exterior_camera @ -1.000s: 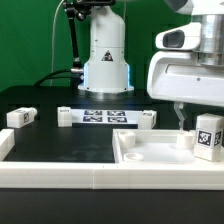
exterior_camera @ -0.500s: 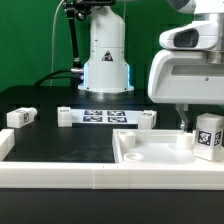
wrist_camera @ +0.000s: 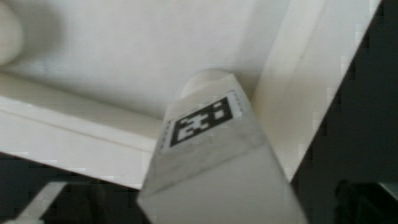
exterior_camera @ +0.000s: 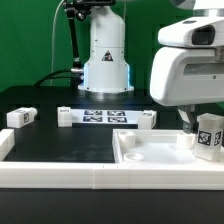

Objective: Assemble one leg

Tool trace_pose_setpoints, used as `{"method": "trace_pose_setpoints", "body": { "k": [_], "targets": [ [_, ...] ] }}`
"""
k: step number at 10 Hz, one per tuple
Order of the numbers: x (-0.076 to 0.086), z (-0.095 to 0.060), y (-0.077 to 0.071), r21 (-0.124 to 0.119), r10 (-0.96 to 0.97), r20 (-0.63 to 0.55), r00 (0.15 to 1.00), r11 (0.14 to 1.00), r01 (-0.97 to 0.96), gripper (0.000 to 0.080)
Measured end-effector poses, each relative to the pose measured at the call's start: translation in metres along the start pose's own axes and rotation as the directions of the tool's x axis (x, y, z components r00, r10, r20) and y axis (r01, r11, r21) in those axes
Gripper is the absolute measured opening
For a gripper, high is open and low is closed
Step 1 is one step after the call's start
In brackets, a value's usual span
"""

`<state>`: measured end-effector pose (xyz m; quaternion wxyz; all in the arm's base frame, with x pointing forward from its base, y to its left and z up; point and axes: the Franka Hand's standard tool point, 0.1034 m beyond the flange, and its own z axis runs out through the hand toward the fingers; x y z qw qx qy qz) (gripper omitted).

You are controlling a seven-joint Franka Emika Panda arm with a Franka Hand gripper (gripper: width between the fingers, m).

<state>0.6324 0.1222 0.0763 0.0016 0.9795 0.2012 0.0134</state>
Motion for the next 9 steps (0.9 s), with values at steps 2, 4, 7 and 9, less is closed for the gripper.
{"method": "trace_pose_setpoints", "body": {
  "k": [2, 4, 7, 9],
  "targets": [
    [0.0001, 0.0007, 0.0004, -0.004, -0.027, -0.001, 1.0, 1.0, 0.027, 0.0648],
    [-0.0002, 0.0011, 0.0008, -0.005, -0.026, -0.001, 1.0, 1.0, 0.026, 0.0516],
    [-0.0006, 0.0017, 0.001, -0.004, 0.007, 0.0, 1.0, 1.0, -0.007, 0.0288],
    [0.0021, 0.0037, 0.0045, 0.007, 0.15, -0.008, 0.989, 0.989, -0.15, 0.0289]
  ]
}}
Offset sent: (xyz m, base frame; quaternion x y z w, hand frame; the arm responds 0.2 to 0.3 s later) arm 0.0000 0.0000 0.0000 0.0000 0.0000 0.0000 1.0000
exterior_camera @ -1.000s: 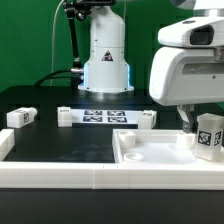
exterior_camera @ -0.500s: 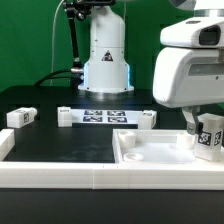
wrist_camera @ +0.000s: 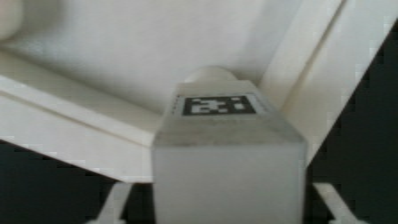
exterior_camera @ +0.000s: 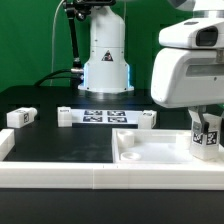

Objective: Assemble one leg

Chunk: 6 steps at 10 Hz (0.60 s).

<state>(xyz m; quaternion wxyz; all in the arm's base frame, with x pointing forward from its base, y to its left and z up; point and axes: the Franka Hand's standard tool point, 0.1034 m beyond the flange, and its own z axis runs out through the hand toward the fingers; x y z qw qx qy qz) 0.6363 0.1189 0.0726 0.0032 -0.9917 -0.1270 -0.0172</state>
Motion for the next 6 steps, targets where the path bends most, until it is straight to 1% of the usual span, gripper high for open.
{"method": "trace_pose_setpoints", "body": {
  "k": [1, 2, 3, 4, 5, 6],
  "targets": [
    [0.002, 0.0001, -0.0038, -0.002, 0.144, -0.01, 0.989, 0.99, -0.145, 0.0289],
    [0.002, -0.0001, -0.0038, -0.023, 0.287, -0.017, 0.958, 0.957, -0.288, 0.0289],
    [0.0019, -0.0005, -0.0029, -0.032, 0.406, -0.023, 0.914, 0.913, -0.406, 0.0289],
    [0.0012, -0.0006, -0.0017, -0.037, 0.529, -0.03, 0.848, 0.847, -0.53, 0.0289],
    [0.0, -0.0007, -0.0016, -0.043, 0.609, -0.032, 0.792, 0.791, -0.61, 0.029],
    [-0.0006, -0.0009, -0.0002, -0.042, 0.697, -0.038, 0.716, 0.715, -0.698, 0.029]
  ]
}}
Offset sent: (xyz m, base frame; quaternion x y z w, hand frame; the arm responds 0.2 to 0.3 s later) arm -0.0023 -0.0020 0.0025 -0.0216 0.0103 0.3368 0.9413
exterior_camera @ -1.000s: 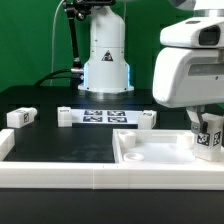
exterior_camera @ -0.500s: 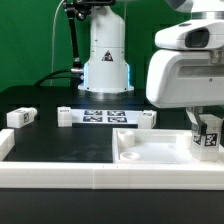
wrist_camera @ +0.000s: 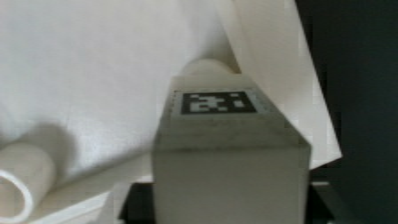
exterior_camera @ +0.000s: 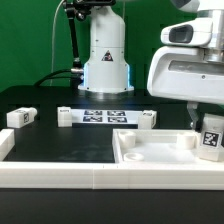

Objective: Assemble one leg

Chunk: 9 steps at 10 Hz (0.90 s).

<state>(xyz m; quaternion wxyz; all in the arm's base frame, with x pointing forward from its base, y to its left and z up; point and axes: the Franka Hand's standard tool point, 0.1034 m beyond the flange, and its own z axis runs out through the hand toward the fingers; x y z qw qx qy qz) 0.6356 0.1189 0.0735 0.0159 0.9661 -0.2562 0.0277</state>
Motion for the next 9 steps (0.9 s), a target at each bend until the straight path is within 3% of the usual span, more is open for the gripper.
{"method": "trace_pose_setpoints", "body": {
  "k": [5, 9],
  "targets": [
    [0.0004, 0.0021, 0.0069, 0.003, 0.377, 0.012, 0.926, 0.926, -0.377, 0.029],
    [0.0008, 0.0028, 0.0078, 0.004, 0.455, 0.018, 0.89, 0.891, -0.455, 0.0291]
  ]
}}
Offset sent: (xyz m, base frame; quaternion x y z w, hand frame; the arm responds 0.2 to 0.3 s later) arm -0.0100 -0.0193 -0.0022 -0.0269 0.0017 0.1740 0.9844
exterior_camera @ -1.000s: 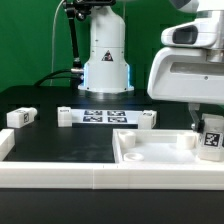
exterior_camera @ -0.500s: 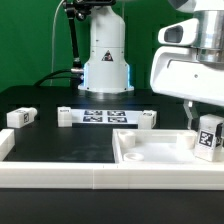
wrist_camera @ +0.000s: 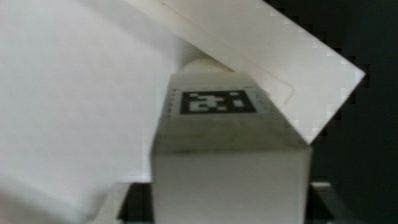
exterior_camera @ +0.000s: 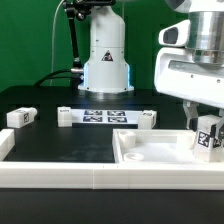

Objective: Assemble one leg

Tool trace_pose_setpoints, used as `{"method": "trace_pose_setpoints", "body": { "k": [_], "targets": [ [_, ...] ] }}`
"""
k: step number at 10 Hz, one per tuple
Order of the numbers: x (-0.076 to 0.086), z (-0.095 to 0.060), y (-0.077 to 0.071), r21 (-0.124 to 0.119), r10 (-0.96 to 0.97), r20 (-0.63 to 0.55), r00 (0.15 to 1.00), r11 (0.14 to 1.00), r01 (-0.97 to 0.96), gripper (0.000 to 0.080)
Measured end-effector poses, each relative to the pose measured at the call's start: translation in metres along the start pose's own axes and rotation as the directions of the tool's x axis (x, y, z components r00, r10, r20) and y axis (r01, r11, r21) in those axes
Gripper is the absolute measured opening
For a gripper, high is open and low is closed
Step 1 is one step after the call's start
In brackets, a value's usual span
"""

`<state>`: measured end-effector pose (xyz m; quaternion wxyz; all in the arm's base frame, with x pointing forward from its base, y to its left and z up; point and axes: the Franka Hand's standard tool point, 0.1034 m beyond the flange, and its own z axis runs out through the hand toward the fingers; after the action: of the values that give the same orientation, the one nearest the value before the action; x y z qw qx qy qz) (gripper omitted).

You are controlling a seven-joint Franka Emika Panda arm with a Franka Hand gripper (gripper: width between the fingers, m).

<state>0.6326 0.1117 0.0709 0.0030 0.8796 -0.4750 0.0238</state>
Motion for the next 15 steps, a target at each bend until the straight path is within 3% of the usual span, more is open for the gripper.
{"method": "trace_pose_setpoints", "body": {
  "k": [1, 2, 6, 10, 15],
  "targets": [
    [0.0, 0.0, -0.002, 0.007, -0.035, -0.003, 0.999, 0.999, 0.035, 0.0458],
    [0.001, -0.002, -0.006, 0.034, -0.097, -0.012, 0.995, 0.995, 0.097, 0.0609],
    [-0.004, -0.007, -0.01, 0.058, -0.454, -0.045, 0.89, 0.888, 0.456, 0.0648],
    [-0.014, -0.007, -0.008, 0.041, -0.733, -0.076, 0.676, 0.675, 0.737, 0.0648],
    [-0.017, -0.005, -0.007, 0.009, -0.896, -0.083, 0.436, 0.437, 0.899, 0.0648]
  ]
}}
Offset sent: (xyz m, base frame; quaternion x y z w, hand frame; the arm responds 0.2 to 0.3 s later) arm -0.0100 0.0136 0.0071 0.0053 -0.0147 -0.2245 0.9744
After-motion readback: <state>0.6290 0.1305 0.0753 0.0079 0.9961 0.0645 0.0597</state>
